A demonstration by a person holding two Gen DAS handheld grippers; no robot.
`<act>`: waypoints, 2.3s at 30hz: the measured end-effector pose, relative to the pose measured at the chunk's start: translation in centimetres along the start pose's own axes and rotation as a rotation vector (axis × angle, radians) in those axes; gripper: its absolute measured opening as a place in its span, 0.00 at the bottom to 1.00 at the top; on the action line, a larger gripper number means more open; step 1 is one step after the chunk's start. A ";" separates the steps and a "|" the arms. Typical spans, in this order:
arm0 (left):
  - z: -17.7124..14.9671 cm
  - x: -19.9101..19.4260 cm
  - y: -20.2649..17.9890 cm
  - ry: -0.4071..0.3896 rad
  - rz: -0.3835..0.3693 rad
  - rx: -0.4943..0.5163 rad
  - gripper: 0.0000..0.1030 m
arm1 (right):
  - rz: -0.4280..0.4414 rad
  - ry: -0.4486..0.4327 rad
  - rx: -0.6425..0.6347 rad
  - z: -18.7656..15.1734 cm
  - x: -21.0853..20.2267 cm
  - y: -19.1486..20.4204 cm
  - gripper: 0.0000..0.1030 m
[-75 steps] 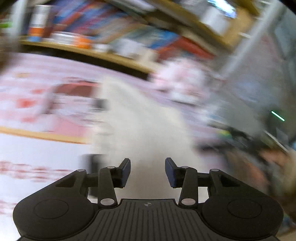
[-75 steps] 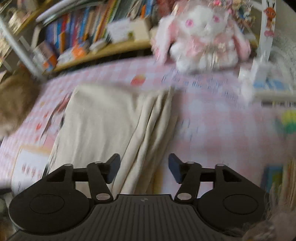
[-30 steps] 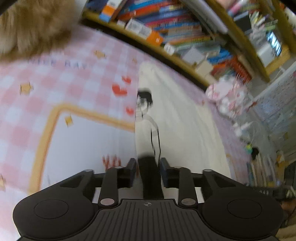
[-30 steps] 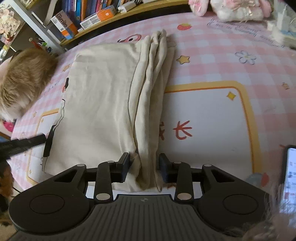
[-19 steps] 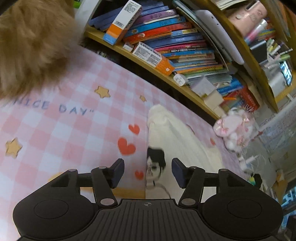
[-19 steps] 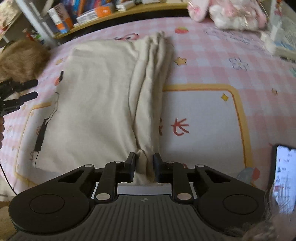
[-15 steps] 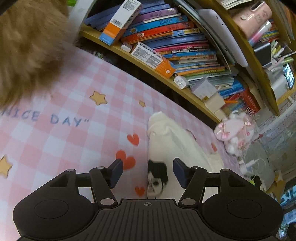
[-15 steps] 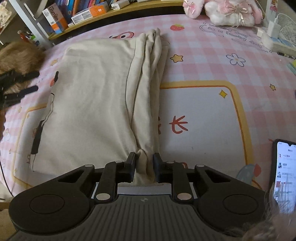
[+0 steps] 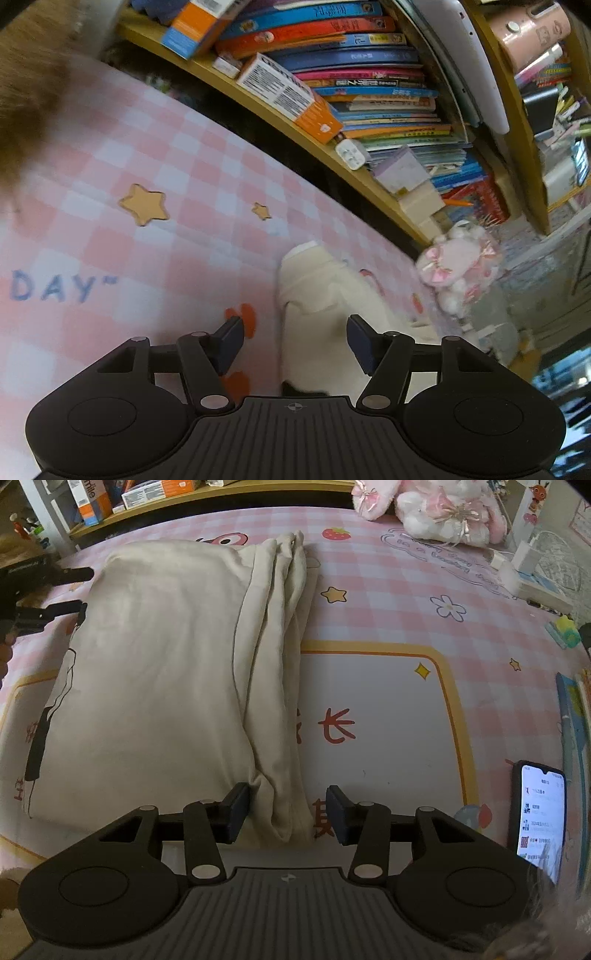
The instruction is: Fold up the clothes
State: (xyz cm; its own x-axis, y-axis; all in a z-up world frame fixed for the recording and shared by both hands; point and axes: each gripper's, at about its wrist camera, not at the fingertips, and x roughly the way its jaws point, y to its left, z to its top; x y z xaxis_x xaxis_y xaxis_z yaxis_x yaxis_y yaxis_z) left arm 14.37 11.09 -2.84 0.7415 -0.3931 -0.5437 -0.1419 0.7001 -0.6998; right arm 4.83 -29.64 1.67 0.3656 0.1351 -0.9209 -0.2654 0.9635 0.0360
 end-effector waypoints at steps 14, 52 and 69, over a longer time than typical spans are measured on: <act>0.5 0.9 -4.0 -0.151 -0.105 0.233 0.08 | -0.022 0.005 0.033 0.0 -0.1 0.6 0.41; -7.1 -3.3 -3.5 0.036 0.173 0.240 0.13 | 0.020 -0.078 0.088 -1.5 0.0 0.4 0.41; -14.1 -11.2 -8.8 -0.150 0.319 0.304 0.68 | 0.085 -0.116 -0.028 -1.8 0.1 0.1 0.43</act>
State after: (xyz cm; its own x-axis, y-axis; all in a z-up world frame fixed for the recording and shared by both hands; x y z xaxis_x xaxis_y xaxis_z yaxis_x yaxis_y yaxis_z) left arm -1.94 0.91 2.84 0.7822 -0.0548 -0.6206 -0.1960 0.9239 -0.3286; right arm 3.20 -29.91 0.88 0.4410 0.2429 -0.8640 -0.3240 0.9408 0.0991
